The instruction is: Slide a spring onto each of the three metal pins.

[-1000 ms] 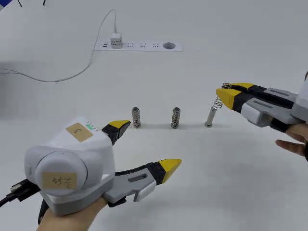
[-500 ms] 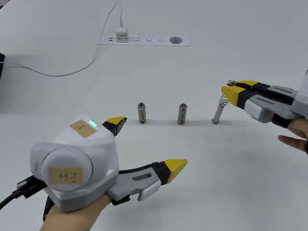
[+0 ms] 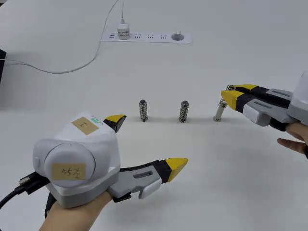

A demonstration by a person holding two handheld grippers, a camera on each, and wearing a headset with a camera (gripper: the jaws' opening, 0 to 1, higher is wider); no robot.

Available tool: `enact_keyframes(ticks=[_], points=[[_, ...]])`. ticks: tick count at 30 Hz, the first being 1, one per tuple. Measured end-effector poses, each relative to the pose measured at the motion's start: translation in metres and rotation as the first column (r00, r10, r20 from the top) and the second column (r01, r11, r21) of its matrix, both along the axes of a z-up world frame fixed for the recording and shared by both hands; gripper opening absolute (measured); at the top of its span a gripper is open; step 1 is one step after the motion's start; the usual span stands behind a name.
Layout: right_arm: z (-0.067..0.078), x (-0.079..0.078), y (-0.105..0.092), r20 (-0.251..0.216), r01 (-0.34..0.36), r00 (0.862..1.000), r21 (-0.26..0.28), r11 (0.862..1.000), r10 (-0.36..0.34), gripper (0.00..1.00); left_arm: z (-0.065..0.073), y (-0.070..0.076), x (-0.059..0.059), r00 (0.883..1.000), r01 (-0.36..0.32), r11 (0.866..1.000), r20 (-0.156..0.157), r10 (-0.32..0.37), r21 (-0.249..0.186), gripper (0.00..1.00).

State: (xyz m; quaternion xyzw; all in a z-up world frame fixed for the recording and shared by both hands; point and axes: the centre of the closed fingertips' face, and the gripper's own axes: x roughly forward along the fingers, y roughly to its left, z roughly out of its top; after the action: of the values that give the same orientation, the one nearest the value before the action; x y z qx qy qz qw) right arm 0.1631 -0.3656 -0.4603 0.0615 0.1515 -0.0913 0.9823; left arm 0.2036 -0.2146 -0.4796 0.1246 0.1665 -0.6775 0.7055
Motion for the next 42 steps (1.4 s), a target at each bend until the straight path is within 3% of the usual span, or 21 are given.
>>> enact_keyframes(ticks=[19,28,42], points=[[-0.021,0.002,0.01,-0.085,-0.037,0.996,-0.06,0.998,0.032,0.12,0.001,0.001,0.003,1.0,-0.007,1.0,0.006,0.007,-0.001,0.86],[-0.034,0.001,0.013,-0.117,-0.04,0.992,-0.048,0.998,0.034,0.12,0.0,0.001,0.005,1.0,-0.011,1.0,0.009,0.011,0.0,0.85],[-0.042,0.0,0.015,-0.136,-0.043,0.99,-0.043,0.998,0.037,0.12,0.0,0.002,0.007,1.0,-0.015,1.0,0.011,0.015,0.001,0.83]])
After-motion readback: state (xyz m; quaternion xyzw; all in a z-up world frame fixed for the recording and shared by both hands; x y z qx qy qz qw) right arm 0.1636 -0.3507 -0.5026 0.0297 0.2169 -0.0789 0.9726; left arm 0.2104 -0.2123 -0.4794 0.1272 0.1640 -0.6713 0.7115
